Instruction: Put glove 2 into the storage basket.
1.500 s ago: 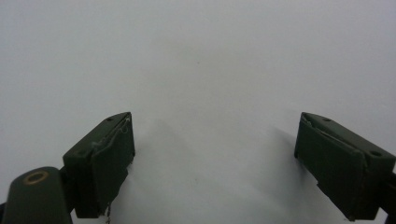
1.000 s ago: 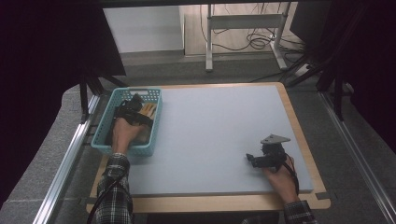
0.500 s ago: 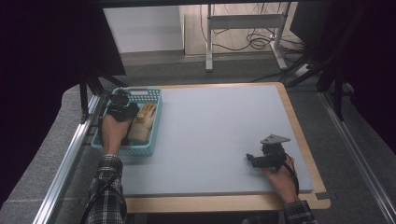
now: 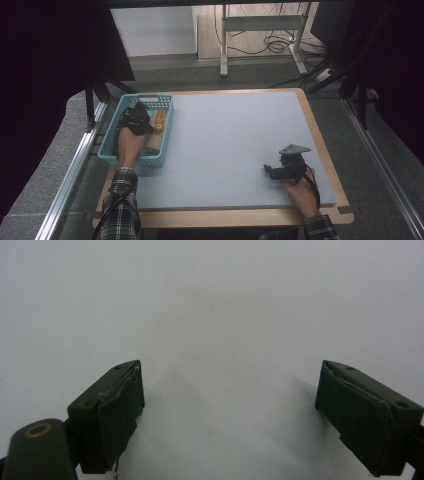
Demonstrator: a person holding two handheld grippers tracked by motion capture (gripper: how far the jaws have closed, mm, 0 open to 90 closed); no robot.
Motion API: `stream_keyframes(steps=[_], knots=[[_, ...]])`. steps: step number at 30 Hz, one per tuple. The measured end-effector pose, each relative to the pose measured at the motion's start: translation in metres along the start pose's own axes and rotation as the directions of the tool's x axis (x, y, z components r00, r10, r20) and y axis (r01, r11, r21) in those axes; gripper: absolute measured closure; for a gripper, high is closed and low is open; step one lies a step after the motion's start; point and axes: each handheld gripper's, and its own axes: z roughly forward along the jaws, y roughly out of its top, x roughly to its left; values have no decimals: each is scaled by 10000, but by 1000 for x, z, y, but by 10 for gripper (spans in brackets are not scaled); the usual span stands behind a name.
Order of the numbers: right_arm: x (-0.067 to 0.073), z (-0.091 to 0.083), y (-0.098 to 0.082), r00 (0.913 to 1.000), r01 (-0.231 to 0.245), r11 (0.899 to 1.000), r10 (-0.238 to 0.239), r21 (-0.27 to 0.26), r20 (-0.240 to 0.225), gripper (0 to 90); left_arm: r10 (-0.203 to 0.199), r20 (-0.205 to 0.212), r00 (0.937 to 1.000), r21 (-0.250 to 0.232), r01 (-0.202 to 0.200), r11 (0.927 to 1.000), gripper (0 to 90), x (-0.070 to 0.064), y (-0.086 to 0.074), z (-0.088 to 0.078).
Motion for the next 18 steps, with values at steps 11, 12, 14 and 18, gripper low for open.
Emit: stream_keyframes(steps=[11, 12, 14, 18], knots=[[0, 0, 0, 10000, 0, 10000, 0, -3, 0, 117, -340, -49, 9994, -753, 336, 9966, 605, 13, -6, -12], [0, 0, 0, 10000, -1, 10000, 1, -4, 0, 117, -327, -67, 9994, -780, 321, 9964, 591, 13, -6, -13], [0, 0, 0, 10000, 2, 10000, -2, -2, 1, 117, -254, -203, 9995, -868, 235, 9959, 551, 13, -7, -16], [0, 0, 0, 10000, 2, 10000, -2, -2, 4, 117, -186, -399, 9990, -1050, 143, 9944, 498, 14, -10, -21]])
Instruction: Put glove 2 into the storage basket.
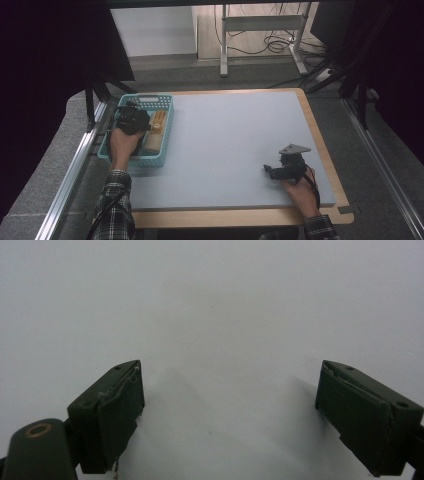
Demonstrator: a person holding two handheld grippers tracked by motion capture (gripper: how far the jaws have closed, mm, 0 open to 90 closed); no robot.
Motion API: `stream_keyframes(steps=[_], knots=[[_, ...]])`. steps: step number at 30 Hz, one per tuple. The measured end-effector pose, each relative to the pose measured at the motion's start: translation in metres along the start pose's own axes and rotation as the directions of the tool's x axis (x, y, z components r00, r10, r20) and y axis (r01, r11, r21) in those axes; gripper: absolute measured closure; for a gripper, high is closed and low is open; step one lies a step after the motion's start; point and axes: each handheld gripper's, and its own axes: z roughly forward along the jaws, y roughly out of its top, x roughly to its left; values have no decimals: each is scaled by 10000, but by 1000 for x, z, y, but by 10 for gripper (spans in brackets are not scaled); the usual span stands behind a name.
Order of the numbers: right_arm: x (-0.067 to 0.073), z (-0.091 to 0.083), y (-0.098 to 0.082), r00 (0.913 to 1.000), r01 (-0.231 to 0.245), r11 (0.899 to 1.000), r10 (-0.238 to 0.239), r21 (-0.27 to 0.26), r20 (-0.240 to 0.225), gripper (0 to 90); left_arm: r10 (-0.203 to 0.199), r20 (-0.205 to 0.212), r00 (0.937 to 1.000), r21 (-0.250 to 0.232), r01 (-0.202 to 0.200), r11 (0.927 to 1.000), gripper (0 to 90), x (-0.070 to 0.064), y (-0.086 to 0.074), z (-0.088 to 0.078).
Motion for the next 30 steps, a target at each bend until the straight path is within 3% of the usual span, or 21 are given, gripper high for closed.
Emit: stream_keyframes(steps=[9, 30], knots=[[0, 0, 0, 10000, -2, 10000, 2, 0, -1, 117, -84, -181, 9998, -196, 81, 9998, 432, 8, -6, -5], [0, 0, 0, 10000, 13, 10000, -13, -2, -2, 117, 58, 179, 9998, -732, -45, 9973, 266, 15, -16, -23]])
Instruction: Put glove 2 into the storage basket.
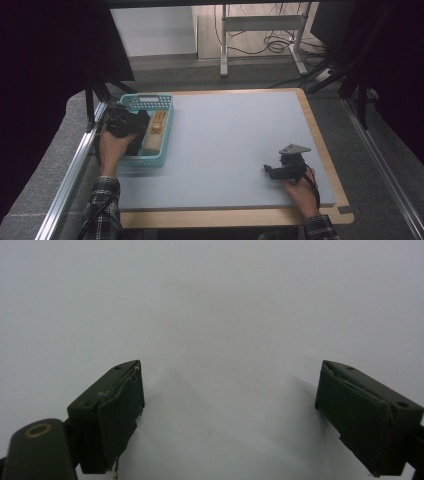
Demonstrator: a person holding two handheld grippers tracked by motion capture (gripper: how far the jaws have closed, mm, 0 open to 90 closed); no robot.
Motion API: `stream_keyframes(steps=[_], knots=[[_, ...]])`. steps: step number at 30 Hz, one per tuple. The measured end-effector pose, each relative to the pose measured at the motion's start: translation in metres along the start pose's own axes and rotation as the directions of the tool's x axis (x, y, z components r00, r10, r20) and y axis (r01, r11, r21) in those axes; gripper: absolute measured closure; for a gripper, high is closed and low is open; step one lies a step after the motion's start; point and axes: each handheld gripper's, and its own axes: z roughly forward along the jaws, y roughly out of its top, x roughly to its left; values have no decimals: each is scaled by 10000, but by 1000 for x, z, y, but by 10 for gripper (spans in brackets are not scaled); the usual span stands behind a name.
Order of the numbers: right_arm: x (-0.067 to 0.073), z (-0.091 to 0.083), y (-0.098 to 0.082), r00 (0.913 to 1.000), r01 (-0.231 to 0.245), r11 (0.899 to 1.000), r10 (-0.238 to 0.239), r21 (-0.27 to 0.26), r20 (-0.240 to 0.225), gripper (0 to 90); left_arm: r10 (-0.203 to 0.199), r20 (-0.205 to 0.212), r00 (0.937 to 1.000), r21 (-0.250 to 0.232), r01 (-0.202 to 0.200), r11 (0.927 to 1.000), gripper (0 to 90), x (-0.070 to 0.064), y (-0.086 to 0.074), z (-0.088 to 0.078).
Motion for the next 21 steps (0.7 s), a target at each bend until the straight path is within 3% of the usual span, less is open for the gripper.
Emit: stream_keyframes(steps=[15, 21], knots=[[0, 0, 0, 10000, 2, 10000, -2, -1, 0, 117, 91, 284, 9996, -334, -82, 9994, 164, -4, -8, -14], [0, 0, 0, 10000, 2, 10000, -2, 0, 2, 117, 147, 585, 9982, -447, -121, 9989, 138, -8, -12, -20]])
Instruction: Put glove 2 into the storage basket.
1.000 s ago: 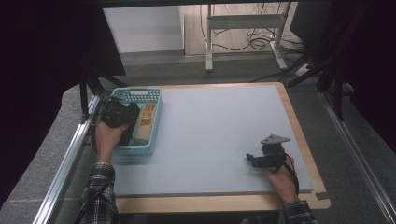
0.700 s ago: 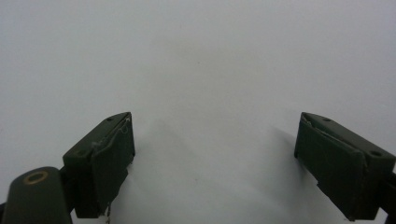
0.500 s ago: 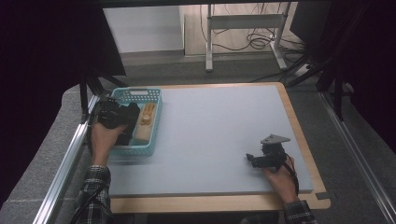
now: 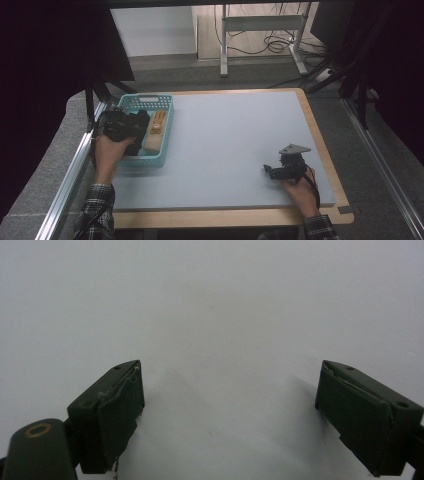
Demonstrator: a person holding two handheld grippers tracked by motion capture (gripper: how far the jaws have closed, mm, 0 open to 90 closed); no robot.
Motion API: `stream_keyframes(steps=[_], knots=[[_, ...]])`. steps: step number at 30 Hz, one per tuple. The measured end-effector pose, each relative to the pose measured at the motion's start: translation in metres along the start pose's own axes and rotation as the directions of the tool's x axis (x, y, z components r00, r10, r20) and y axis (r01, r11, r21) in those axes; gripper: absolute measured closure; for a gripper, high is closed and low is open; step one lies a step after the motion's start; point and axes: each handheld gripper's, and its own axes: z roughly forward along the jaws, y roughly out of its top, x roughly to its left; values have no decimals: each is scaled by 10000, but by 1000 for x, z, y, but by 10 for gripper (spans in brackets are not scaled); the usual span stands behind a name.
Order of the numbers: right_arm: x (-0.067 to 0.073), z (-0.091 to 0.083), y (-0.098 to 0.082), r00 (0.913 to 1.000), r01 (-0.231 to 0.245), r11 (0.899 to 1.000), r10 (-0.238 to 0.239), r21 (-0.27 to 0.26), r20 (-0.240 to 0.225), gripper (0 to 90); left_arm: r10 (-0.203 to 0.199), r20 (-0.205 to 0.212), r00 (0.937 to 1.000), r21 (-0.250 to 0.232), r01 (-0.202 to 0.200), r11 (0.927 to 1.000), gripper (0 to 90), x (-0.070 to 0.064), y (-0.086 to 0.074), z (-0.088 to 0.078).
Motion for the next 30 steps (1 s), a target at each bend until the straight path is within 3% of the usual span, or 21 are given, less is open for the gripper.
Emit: stream_keyframes(steps=[10, 17, 30], knots=[[0, 0, 0, 10000, -13, 10000, 13, 6, -1, 117, 487, 286, 9984, -363, -477, 9982, 98, -14, -2, -16], [0, 0, 0, 10000, -14, 10000, 14, 8, 2, 117, 631, 585, 9963, -628, -594, 9963, 84, -22, -6, -23], [0, 0, 0, 10000, 10, 10000, -10, -4, 14, 117, 1109, 837, 9903, -781, -1044, 9915, 63, -37, -15, -31]])
